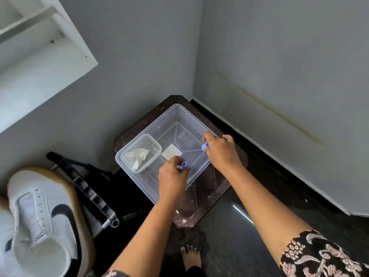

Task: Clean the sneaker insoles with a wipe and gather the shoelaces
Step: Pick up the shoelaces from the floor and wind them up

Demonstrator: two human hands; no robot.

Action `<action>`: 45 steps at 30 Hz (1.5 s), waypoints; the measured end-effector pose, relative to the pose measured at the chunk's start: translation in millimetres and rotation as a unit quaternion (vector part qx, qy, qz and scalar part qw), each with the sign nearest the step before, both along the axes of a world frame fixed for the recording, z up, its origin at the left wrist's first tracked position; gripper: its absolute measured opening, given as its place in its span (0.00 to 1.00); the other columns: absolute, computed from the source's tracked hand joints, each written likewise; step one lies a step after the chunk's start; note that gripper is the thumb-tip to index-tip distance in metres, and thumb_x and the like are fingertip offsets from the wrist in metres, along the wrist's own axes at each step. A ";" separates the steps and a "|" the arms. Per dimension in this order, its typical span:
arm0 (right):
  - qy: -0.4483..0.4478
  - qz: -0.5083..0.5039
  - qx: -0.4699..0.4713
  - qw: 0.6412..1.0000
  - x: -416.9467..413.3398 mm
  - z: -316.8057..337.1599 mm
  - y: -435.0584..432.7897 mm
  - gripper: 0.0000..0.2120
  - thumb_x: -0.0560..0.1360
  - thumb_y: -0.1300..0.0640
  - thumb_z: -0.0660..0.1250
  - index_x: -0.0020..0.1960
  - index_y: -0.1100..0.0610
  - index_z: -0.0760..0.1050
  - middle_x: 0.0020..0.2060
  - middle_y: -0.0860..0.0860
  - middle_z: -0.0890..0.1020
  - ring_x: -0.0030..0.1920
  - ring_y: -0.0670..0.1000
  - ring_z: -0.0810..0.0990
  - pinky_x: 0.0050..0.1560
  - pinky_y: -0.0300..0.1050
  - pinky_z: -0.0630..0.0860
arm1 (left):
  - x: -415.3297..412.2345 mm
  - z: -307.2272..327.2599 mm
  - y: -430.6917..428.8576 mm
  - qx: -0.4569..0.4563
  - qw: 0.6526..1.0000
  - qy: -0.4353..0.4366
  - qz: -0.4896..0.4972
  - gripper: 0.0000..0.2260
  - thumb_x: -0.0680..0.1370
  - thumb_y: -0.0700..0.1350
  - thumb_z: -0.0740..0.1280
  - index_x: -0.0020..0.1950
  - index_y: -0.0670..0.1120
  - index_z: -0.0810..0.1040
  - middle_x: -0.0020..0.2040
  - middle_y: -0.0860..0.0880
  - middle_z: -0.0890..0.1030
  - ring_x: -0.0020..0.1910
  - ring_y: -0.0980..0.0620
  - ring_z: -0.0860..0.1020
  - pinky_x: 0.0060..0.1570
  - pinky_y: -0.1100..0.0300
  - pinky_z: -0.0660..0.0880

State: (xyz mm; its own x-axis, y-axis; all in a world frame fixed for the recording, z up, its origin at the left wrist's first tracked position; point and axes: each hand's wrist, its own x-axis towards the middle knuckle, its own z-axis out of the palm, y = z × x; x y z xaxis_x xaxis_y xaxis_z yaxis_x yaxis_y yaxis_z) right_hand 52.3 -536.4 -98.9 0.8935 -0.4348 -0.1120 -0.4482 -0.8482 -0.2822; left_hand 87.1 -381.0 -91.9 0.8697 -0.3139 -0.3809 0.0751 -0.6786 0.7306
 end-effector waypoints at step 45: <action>-0.264 -0.076 0.023 0.961 -38.6 12.9 159.6 0.06 0.75 0.57 0.64 0.51 0.54 0.76 0.43 0.46 0.83 0.46 0.52 0.80 0.46 0.48 0.68 | -75.7 12.9 119.5 0.031 0.974 -0.221 0.021 0.13 0.73 0.38 0.66 0.56 0.49 0.76 0.49 0.53 0.79 0.47 0.51 0.78 0.35 0.55 0.75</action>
